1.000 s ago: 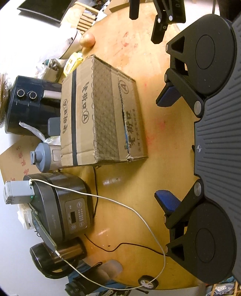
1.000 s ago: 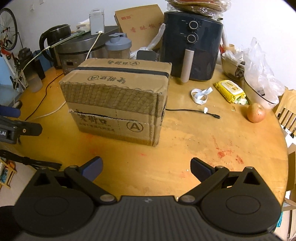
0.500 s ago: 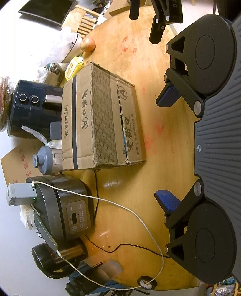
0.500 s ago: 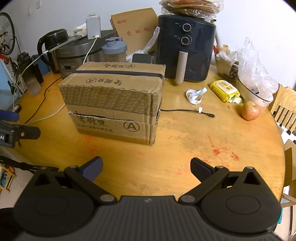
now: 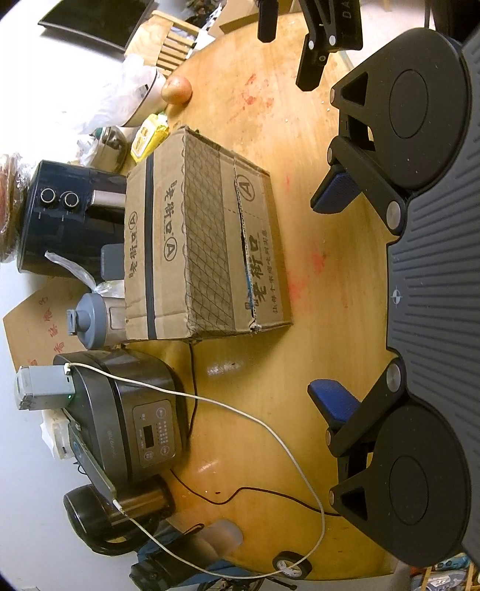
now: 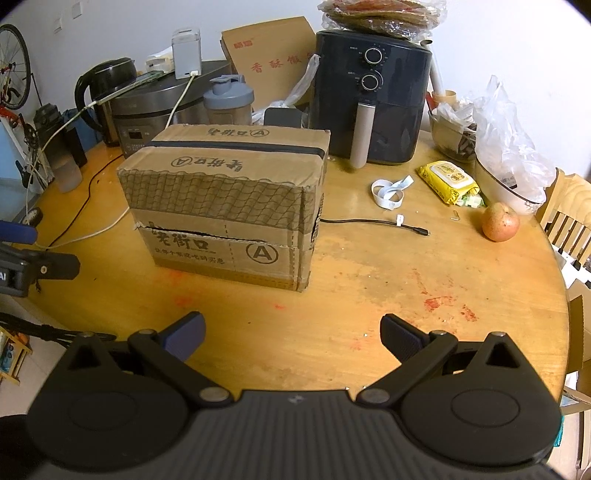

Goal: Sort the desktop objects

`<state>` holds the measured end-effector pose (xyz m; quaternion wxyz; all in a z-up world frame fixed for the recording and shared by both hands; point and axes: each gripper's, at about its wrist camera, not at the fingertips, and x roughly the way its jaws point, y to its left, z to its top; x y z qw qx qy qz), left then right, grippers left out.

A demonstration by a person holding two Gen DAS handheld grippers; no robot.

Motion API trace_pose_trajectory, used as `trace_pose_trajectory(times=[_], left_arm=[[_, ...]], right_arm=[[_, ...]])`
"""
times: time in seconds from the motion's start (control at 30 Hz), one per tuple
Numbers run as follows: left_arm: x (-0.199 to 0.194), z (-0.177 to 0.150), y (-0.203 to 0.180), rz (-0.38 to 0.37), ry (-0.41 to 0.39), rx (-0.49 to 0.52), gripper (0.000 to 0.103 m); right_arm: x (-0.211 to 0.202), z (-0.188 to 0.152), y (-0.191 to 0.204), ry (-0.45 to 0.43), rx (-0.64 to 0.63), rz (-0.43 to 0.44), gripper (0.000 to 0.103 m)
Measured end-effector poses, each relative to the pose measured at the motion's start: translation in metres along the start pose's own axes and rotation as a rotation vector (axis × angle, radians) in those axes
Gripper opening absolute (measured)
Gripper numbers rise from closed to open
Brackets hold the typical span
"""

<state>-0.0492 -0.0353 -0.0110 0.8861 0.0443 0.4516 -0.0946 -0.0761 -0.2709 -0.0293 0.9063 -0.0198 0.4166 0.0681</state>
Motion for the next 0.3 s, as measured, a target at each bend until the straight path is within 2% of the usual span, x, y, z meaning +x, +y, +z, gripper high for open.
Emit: trace_pose_trajectory(times=[0.3], left_arm=[[0.0, -0.001, 0.0024, 0.012, -0.007, -0.012, 0.099]], right_arm=[[0.0014, 0.0004, -0.0004, 0.005, 0.004, -0.001, 0.103]])
